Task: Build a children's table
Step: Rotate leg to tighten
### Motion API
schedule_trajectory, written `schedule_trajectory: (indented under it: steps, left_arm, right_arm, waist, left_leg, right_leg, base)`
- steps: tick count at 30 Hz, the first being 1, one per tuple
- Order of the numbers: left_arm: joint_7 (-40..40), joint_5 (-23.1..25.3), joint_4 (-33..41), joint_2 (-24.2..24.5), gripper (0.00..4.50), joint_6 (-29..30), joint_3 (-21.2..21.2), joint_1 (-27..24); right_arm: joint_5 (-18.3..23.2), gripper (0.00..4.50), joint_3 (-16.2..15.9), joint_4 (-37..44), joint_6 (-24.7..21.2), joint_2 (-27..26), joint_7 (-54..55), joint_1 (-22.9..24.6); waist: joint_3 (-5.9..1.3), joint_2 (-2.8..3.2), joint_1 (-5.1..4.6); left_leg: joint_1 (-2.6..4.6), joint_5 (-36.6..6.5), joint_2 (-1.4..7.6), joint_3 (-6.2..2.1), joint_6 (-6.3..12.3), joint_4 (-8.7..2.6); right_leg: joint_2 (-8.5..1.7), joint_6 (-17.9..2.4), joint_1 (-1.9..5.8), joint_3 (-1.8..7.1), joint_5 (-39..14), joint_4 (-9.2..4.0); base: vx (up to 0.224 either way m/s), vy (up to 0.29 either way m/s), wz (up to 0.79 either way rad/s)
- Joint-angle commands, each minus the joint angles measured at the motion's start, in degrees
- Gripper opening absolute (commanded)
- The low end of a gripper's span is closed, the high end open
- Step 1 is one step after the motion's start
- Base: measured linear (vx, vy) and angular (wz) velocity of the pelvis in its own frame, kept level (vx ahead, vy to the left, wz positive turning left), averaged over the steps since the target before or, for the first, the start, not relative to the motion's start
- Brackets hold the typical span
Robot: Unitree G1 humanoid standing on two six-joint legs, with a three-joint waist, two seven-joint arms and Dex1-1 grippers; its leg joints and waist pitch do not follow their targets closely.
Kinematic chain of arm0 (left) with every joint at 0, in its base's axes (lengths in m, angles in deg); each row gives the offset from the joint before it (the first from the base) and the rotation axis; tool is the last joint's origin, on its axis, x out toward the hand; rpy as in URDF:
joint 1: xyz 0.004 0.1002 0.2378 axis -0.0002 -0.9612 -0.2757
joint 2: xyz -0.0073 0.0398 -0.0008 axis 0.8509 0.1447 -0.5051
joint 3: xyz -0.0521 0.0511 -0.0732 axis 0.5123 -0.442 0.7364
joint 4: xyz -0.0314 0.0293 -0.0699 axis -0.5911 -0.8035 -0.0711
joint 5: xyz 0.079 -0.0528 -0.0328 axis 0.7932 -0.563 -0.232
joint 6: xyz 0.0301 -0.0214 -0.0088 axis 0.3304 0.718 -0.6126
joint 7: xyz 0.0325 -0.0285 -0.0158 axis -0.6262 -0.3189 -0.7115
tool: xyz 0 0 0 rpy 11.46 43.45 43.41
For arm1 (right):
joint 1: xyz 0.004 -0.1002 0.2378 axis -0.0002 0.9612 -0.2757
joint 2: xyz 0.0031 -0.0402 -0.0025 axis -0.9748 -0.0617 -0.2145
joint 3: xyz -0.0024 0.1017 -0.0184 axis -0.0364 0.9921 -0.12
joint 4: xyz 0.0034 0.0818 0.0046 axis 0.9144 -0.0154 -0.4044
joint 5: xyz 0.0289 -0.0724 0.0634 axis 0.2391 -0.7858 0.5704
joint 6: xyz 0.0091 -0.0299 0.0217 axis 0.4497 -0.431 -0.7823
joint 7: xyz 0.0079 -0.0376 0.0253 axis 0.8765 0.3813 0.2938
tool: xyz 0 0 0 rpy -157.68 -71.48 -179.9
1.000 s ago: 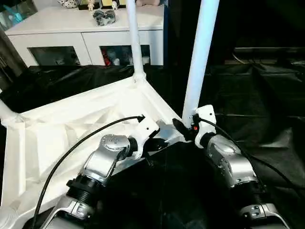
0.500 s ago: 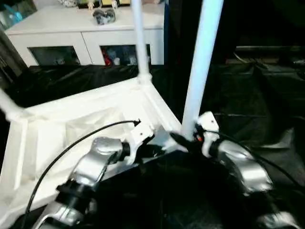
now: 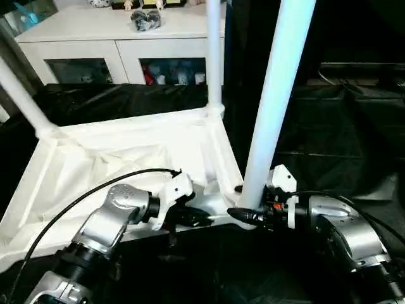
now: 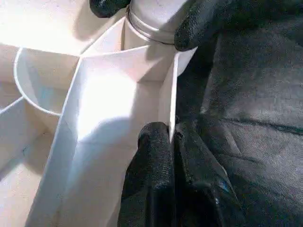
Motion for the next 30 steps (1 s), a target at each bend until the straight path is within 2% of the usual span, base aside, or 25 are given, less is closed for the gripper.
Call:
schedule_trajectory:
  steps: [1,4,5,6,9,11,13,14,16,18,19,21,24,25,28,30]
  left_arm:
    - [-0.8,-2.0,2.5,-0.8,0.00,-0.7,0.6,1.2]
    - [-1.4,-1.9,2.3,-1.0,0.00,-0.9,0.7,1.2]
    - [-1.9,-1.8,2.1,-1.2,0.00,-0.9,0.7,1.2]
    - [-3.7,-1.6,1.6,-2.4,0.00,-0.6,1.0,1.5]
    - [-5.9,-1.0,0.9,-3.7,0.00,-0.4,1.4,2.0]
    - [-10.1,0.3,-0.9,-6.1,0.00,-0.3,1.9,3.2]
    - [-13.5,1.1,-2.4,-8.3,0.00,0.0,2.2,4.3]
    - [-15.7,1.5,-3.3,-9.7,0.00,0.4,2.5,5.1]
    - [-18.9,1.9,-4.8,-11.8,0.00,0.9,3.0,6.3]
    - [-22.4,2.2,-6.5,-14.2,0.00,1.5,3.7,7.8]
    - [-24.1,2.5,-7.5,-15.4,0.00,1.5,3.9,8.6]
    - [-26.4,2.8,-8.7,-17.0,0.00,1.5,4.0,9.9]
    - [-27.1,3.0,-9.1,-17.6,0.00,1.4,4.0,10.3]
    - [-27.5,3.3,-9.3,-18.1,0.00,1.3,4.1,10.5]
    - [-26.8,3.8,-9.0,-18.0,0.00,0.9,3.5,10.0]
    - [-25.3,3.7,-8.2,-17.0,0.00,0.6,3.0,9.2]
  right_arm:
    - [0.7,2.72,-4.3,1.1,-1.1,-1.1,-2.8,1.1]
    - [0.8,2.60,-4.1,1.0,-1.4,-1.4,-2.6,0.8]
    - [0.8,2.59,-4.0,0.9,-1.5,-1.6,-2.4,0.7]
    - [0.5,2.59,-3.5,0.2,-1.4,-2.3,-0.9,0.4]
    - [-0.4,2.58,-2.7,-1.7,-0.9,-3.8,2.1,-0.2]
    - [-1.7,2.57,-0.9,-5.8,-1.5,-6.8,8.5,-1.9]
    - [-3.0,2.57,0.5,-9.2,0.2,-9.3,14.1,-3.3]
    - [-3.7,2.57,1.1,-10.9,0.5,-10.6,17.0,-4.0]
    - [-4.9,2.57,1.9,-13.5,0.8,-12.4,22.0,-5.3]
    - [-6.4,2.56,2.7,-16.7,0.2,-14.3,27.9,-6.7]
    - [-8.0,2.56,2.8,-18.8,0.5,-15.2,32.1,-7.5]
    - [-9.6,2.56,3.0,-21.6,1.2,-16.6,36.8,-8.6]
    - [-10.0,2.56,3.3,-22.7,1.7,-17.4,37.7,-9.0]
    - [-9.7,3.11,4.1,-23.6,2.1,-18.2,38.0,-9.4]
    - [-8.8,3.26,5.3,-24.4,2.5,-19.2,37.7,-10.0]
    - [-9.2,3.57,4.8,-24.1,4.1,-18.8,36.9,-10.3]
  waist:
    - [-2.70,-0.92,0.07]
    - [-2.77,-1.08,0.03]
    - [-2.76,-1.43,-0.07]
    - [-2.79,-1.20,0.01]
    - [-2.64,-1.39,-0.03]
    - [-2.46,-1.50,-0.35]
    - [-2.33,-1.66,-0.70]
    - [-2.40,-1.62,-0.64]
    - [-2.39,-1.36,-0.83]
    - [-2.55,-1.54,-0.87]
    - [-2.52,-1.23,-0.84]
    - [-2.70,-1.42,-0.90]
    - [-2.86,-1.28,-0.77]
    - [-2.91,-0.97,-0.72]
    - [-2.81,-1.04,-0.83]
    - [-2.69,-0.99,-0.81]
  left_leg:
    - [1.10,-11.3,6.35,-2.86,4.77,-4.34]
    - [1.12,-11.0,6.35,-2.88,4.44,-4.35]
    - [1.12,-10.8,6.35,-2.83,4.54,-4.36]
    - [1.12,-10.4,6.36,-2.84,4.59,-4.30]
    - [1.09,-10.8,6.23,-2.81,4.42,-4.28]
    - [1.09,-11.6,6.15,-2.77,3.76,-4.35]
    - [1.36,-13.4,6.02,-2.89,1.93,-4.52]
    - [1.37,-13.3,6.15,-3.02,1.61,-4.56]
    - [1.49,-13.6,6.06,-3.03,1.15,-4.61]
    - [1.40,-12.2,5.95,-2.86,1.34,-4.50]
    - [1.45,-12.0,5.91,-2.87,1.29,-4.46]
    - [1.38,-11.4,5.83,-2.83,1.31,-4.38]
    - [1.11,-9.9,5.84,-2.88,2.59,-4.25]
    - [1.15,-10.0,5.87,-2.90,2.75,-4.21]
    - [1.10,-11.1,5.96,-2.87,3.08,-4.31]
    - [1.26,-12.5,6.07,-2.92,2.71,-4.48]
  right_leg:
    - [-6.60,-12.2,1.65,3.60,-9.2,-4.52]
    - [-6.55,-12.2,1.70,3.63,-8.7,-4.39]
    - [-6.47,-12.3,1.69,3.62,-8.4,-4.37]
    - [-6.56,-12.4,1.69,3.62,-7.7,-4.29]
    - [-6.62,-12.6,1.69,3.62,-8.7,-4.44]
    - [-6.65,-12.7,1.54,3.66,-10.5,-4.64]
    - [-6.68,-12.0,1.51,3.68,-14.3,-5.07]
    - [-6.81,-11.8,1.65,3.70,-14.4,-4.96]
    - [-6.70,-11.6,1.50,3.76,-14.0,-5.00]
    - [-6.68,-11.9,1.60,3.82,-11.4,-4.85]
    - [-6.70,-12.0,1.49,3.80,-11.3,-4.91]
    - [-6.61,-12.0,1.65,3.74,-10.0,-4.77]
    - [-6.68,-11.9,1.90,3.66,-7.3,-4.50]
    - [-6.67,-11.9,1.91,3.66,-6.9,-4.46]
    - [-6.74,-11.9,1.90,3.68,-7.4,-4.63]
    - [-6.73,-11.8,1.76,3.68,-9.2,-4.84]
  base:
    - [0.000,0.000,0.00]
    - [0.000,0.000,0.00]
    - [0.000,0.000,0.00]
    - [0.000,0.000,0.00]
    - [0.000,0.000,0.00]
    - [0.000,0.000,0.00]
    - [0.000,0.000,0.00]
    - [0.000,0.000,0.00]
    - [0.000,0.000,0.00]
    - [0.000,0.000,0.00]
    - [0.000,0.000,0.00]
    - [0.000,0.000,0.00]
    - [0.000,0.000,0.00]
    - [0.000,0.000,0.00]
    - [0.000,0.000,0.00]
    - [0.000,0.000,0.00]
